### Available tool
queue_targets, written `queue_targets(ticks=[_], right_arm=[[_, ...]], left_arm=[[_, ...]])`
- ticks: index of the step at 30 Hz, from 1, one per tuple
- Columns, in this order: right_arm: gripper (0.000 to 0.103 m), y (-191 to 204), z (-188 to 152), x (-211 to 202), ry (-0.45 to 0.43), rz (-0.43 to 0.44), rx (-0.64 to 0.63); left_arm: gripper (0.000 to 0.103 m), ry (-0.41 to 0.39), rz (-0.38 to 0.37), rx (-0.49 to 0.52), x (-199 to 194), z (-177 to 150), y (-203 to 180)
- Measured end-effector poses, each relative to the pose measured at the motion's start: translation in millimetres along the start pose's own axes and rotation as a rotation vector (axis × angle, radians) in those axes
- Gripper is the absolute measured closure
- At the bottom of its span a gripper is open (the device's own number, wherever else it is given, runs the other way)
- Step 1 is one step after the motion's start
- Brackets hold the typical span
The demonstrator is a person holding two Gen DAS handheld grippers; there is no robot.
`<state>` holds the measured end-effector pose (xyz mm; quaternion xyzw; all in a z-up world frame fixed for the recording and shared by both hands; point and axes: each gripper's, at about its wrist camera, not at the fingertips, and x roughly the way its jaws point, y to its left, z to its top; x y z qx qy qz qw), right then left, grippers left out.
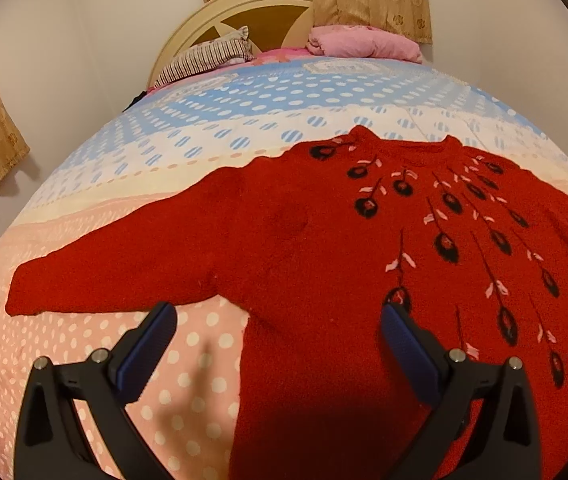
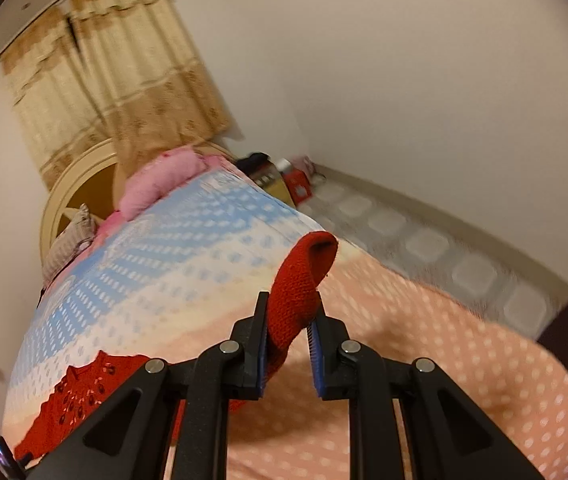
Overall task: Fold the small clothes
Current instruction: 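Lift the held sleeve and fold it across the sweater body with the right tool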
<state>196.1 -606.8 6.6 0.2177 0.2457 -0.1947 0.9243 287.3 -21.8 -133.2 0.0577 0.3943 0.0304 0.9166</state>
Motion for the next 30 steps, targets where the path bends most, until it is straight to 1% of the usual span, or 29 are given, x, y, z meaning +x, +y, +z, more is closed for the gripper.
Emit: queue_targets(ticks=[8, 15, 19, 23, 30], right_arm=[[0.086, 96.0, 17.6, -14.5, -0.051, 0.091, -0.147], [0.086, 189.2, 16.1, -22.6, -0.069, 0.175, -0.285], [0.086, 234.0, 6.5, -20.6, -0.065, 0.214, -0.352], [0.086, 283.2, -10.6, -18.8, -0.054, 0.263, -0.427], [0.086, 364.4, -56.5, -16.5, -0.023, 0.363, -0.552]], left_arm=[[0.000, -0.028, -0.013, -0.033, -12.8, -1.0, 18.0], [0.000, -0.029, -0.031, -0.069, -13.2, -5.9, 37.3], [0.000, -0.029, -0.035, -0.090, -12.5, -10.1, 48.0], [0.000, -0.029, -0.039, -0.109, -12.9, -15.0, 61.3], [0.000, -0.027, -0.033, -0.145, -11.2, -22.4, 88.2]])
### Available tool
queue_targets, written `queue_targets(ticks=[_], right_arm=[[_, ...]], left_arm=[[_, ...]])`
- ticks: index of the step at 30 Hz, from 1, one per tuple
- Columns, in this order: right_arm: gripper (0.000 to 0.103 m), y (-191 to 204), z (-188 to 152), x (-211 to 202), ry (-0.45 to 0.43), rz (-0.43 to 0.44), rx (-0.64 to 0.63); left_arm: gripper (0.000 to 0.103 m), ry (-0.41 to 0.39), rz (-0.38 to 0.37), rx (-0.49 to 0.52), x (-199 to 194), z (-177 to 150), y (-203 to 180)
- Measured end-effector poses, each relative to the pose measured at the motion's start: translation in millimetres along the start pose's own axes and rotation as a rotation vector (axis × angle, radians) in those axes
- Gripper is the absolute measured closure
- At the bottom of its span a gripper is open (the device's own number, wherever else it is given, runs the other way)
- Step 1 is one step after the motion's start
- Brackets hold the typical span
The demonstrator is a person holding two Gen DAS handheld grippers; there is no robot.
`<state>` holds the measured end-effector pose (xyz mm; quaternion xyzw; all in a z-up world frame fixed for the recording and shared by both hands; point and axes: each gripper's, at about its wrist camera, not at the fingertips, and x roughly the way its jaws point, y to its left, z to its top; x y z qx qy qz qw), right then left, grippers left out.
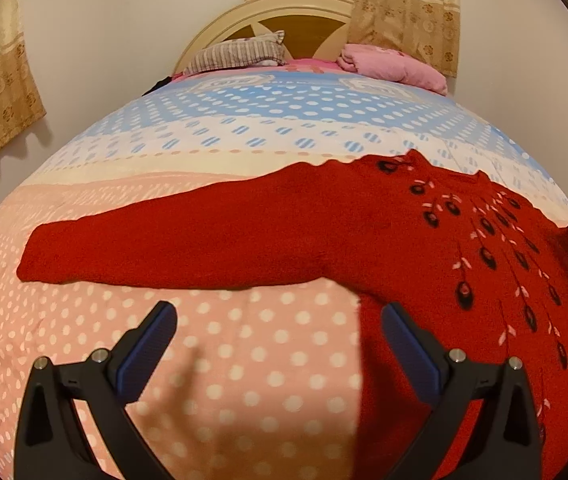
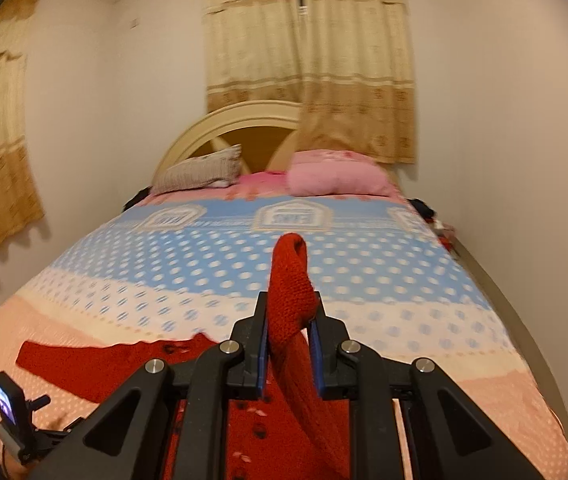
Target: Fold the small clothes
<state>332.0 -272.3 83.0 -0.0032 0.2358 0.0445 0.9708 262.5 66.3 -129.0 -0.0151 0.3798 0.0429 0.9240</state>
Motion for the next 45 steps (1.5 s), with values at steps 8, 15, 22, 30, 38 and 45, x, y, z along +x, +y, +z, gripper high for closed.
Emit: queue_targets(ticks=[8, 15, 22, 30, 38, 45], right_arm=[[0.086, 87.2, -34.0, 55.9, 0.078, 0.125, -0.037], [0.085, 160.1, -109.3, 138.3, 0.230, 0.232, -0.032], [0.044, 183.6, -167.5, 168.6, 0.372, 0.353, -0.047], [0.043, 91.6, -168.8, 104.4, 0.355, 0.238, -0.023], [0.043, 25.6, -203.1, 72.9, 0.387, 0.123, -0.016], [0.043, 3.1, -231.1, 54.5, 0.387, 0.106, 0.023]], left_arm=[[0.000, 0.025, 0.009, -0.038, 7.3, -9.1, 22.8], [0.000, 0.040, 0.028, -0.041, 10.3, -14.8, 30.1], [0.000, 0.039, 0.021, -0.019, 3.9, -13.5, 38.5], [0.001, 0.019, -0.134, -0.025, -2.3, 16.0, 26.4], [0.037, 0.089, -0.229, 0.083, 37.6, 30.5, -48.6], [0.090, 0.079, -0.226, 0.082, 49.5, 21.6, -63.9]])
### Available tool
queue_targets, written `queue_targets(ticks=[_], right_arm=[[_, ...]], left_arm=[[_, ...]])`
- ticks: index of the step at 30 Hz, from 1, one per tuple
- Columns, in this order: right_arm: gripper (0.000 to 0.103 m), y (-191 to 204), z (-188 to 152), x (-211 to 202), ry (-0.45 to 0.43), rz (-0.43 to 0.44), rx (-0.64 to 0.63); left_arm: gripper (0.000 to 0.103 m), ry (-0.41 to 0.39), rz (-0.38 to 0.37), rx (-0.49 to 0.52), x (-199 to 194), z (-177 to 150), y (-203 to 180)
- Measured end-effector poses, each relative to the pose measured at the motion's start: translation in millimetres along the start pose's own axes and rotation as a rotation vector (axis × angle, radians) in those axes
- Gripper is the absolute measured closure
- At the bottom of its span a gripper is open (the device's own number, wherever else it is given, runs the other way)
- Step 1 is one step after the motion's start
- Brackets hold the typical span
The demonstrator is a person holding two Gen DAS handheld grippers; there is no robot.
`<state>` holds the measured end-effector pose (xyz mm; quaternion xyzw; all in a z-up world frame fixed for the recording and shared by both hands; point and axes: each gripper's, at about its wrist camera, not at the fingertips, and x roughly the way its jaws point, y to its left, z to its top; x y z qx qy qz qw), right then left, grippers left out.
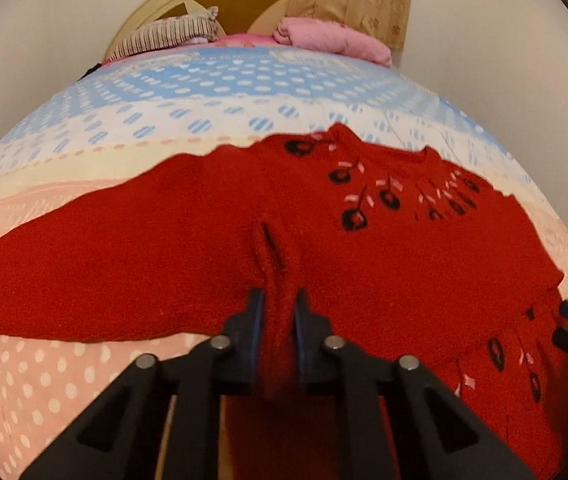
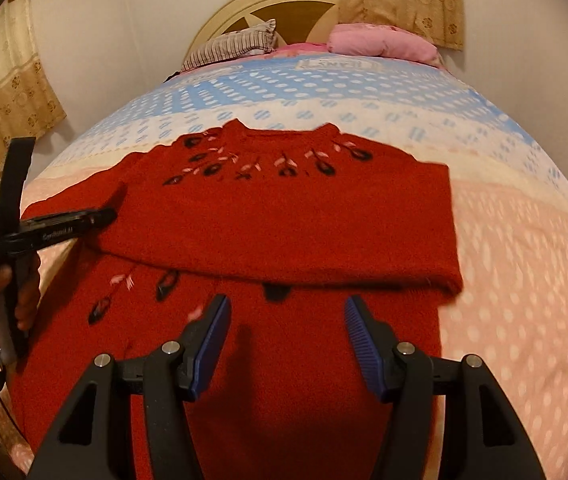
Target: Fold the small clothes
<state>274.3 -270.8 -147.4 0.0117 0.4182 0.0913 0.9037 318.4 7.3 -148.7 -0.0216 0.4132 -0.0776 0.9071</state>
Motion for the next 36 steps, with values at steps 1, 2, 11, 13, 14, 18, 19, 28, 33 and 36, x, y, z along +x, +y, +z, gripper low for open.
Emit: queue_targets(ticks=[1, 2, 11, 13, 14, 18, 19, 28, 33, 36], right_arm=[[0.043, -4.0, -2.4, -1.9, -0.004, -0.005, 0.005], [0.043, -7.9, -3.5, -4.0, -0.008, -0.011, 0.010], [0.043, -37.5, 14.5, -14.1, -0.082, -0.048, 0.076], [0.043, -42.9, 23.7, -14.0, -0.116, -0.035, 0.089], [0.043, -43.6, 27.7, -11.6, -0.126, -0.026, 0.079], [0.043, -51.0, 33.2, 16.7, -0.036, -0.014, 0.078], [0.043, -53.9, 30.8, 26.6, 0.016, -0.025, 0.091], [0.043, -26.4, 48.4, 15.5, 0.028, -0.078, 0.004], [0.043, -11.7, 36.9, 55.4, 0.162, -0.077, 0.007], [0.043, 3.9, 40.2, 48.1, 0.146, -0.106, -0.022]], left_arm=[[0.090, -0.027, -0.001, -0.005, -6.9, 1.0, 1.4], [0.093, -0.047, -0.003, -0.007, -14.0, 1.6, 3.5], [0.094, -0.033, 0.021, -0.036, -8.8, -7.4, 19.8], [0.094, -0.041, 0.019, -0.037, -9.8, -7.7, 19.2], [0.094, -0.046, 0.035, -0.041, -11.1, -6.7, 19.3], [0.097, -0.071, 0.086, -0.077, -14.2, -7.2, 29.1], [0.097, -0.064, 0.076, -0.077, -12.1, -7.4, 31.2], [0.094, -0.025, 0.015, -0.167, -10.2, -14.2, 56.4], [0.071, -0.036, 0.040, -0.178, -23.6, -18.4, 69.6], [0.040, -0.057, 0.100, -0.175, -38.7, -21.9, 86.7]])
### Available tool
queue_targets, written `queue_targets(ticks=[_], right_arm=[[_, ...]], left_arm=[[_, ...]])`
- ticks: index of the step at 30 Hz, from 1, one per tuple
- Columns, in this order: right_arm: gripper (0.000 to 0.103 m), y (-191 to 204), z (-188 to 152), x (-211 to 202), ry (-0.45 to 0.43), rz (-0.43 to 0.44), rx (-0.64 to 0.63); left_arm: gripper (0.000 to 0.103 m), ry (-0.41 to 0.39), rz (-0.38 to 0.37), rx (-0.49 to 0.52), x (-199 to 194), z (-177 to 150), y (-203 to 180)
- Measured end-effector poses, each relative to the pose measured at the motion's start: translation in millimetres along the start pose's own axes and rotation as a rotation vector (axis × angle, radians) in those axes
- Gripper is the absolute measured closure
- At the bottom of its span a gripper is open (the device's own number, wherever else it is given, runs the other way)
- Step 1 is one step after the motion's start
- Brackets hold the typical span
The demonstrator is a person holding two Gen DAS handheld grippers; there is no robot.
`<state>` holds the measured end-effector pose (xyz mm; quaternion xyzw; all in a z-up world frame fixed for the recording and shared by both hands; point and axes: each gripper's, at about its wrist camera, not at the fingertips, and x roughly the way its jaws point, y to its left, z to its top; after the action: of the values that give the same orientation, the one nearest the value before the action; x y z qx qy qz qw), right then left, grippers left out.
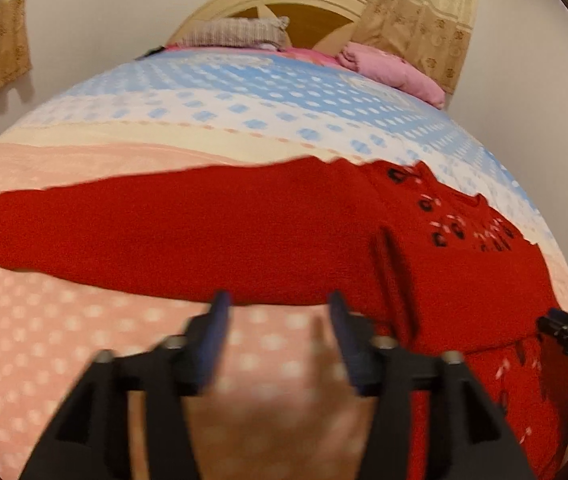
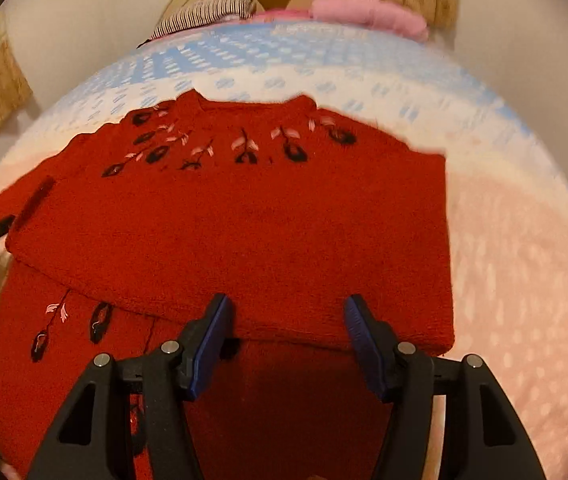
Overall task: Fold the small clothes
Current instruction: 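Move the left tool to the cuff of the other sleeve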
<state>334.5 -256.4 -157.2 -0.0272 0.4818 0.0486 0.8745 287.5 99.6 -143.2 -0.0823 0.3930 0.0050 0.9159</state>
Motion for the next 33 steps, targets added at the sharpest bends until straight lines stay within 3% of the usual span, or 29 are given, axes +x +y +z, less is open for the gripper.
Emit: queue_targets(ticks=[3, 7, 12, 15, 19, 23, 33], right_arm=[[0.043, 26.5, 13.5, -15.1, -0.045, 0.029, -0.050], [0.043, 90.3, 31.1, -15.6, -0.080, 0.105, -0.186], [0.043, 153.4, 36.4, 28.5, -0.001, 0.167, -0.261], [0.043, 170.2, 30.5, 33.6, -0.055, 0.167, -0.271], [0.042, 164.8, 25.1, 37.6, -0.089, 0.180, -0.245], [0.042, 164.7, 23.4, 41.0, -0.097, 0.198, -0.227], [0.041, 168.9, 17.4, 36.9, -0.127, 0.167, -0.246]], left_arm=[[0.026, -0.027, 0.073, 0.009, -8.3, 2.0, 21.3], [0.025, -0.029, 0.157, -0.022, -10.7, 4.9, 58.5], [0.025, -0.020, 0.292, -0.057, -9.9, 4.3, 106.7], [0.025, -0.006, 0.371, -0.090, -8.4, 4.0, 143.2], [0.025, 0.008, 0.452, -0.144, -10.2, 3.3, 188.3], [0.025, 0.009, 0.476, -0.208, -15.6, 1.2, 218.5], [0.025, -0.006, 0.406, -0.329, -4.4, 18.0, 235.4]])
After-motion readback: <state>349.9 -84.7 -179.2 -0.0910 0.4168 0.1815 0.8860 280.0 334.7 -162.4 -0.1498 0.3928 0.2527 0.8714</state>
